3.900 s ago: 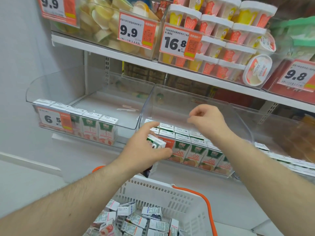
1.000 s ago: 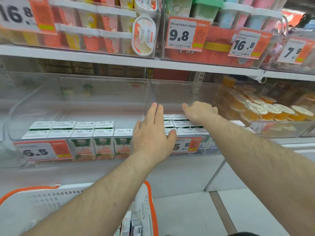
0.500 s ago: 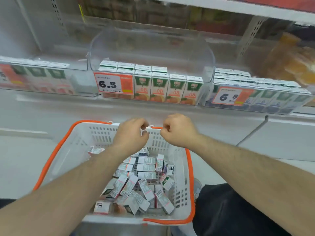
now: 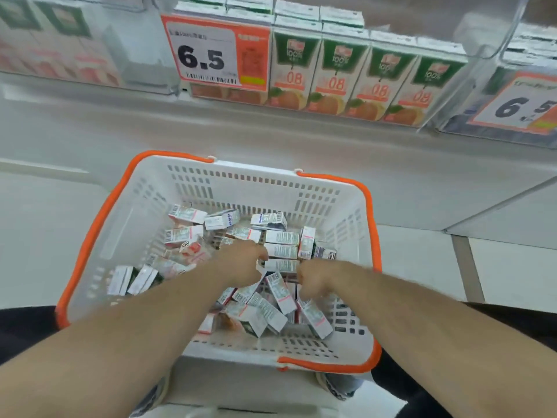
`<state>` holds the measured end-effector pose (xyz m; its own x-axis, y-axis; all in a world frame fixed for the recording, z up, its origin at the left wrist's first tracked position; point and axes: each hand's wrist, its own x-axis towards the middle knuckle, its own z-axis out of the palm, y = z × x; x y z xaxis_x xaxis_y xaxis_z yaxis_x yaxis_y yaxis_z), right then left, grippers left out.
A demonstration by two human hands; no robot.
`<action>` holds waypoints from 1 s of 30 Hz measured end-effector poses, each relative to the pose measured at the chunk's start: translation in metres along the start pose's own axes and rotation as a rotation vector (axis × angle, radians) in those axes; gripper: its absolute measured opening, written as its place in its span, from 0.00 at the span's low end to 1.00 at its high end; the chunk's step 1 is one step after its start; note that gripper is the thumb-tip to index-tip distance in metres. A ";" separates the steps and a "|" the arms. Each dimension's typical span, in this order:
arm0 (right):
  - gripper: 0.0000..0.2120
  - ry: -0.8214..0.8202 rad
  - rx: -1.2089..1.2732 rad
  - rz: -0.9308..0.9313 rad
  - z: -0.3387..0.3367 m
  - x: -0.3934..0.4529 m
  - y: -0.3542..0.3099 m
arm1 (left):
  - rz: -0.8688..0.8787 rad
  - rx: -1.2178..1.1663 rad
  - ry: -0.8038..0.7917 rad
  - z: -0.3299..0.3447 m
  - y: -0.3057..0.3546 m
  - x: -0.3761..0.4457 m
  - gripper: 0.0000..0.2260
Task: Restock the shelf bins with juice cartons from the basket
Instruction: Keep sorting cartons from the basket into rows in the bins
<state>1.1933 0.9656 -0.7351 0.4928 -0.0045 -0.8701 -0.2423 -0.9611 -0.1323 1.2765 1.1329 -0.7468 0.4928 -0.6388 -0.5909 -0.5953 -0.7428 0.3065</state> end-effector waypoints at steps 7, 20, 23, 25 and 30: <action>0.24 -0.083 -0.066 0.041 0.036 0.013 0.000 | 0.295 0.352 -0.098 0.033 0.022 0.031 0.26; 0.29 0.036 0.506 0.106 -0.027 -0.006 0.032 | 0.148 -0.138 -0.021 0.014 0.015 0.038 0.18; 0.18 0.069 0.828 0.069 -0.047 -0.027 0.037 | 0.021 -0.563 0.046 -0.014 0.009 0.023 0.12; 0.15 0.110 1.002 0.050 -0.060 -0.043 0.034 | -0.022 -0.817 0.078 -0.036 0.006 0.011 0.10; 0.20 0.173 1.359 -0.154 -0.087 -0.088 0.017 | 0.017 -1.375 0.090 -0.100 0.014 -0.029 0.14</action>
<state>1.2180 0.9255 -0.6197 0.6611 -0.0540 -0.7484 -0.7453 0.0675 -0.6633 1.3176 1.1207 -0.6511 0.5623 -0.6212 -0.5458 0.4728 -0.3000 0.8285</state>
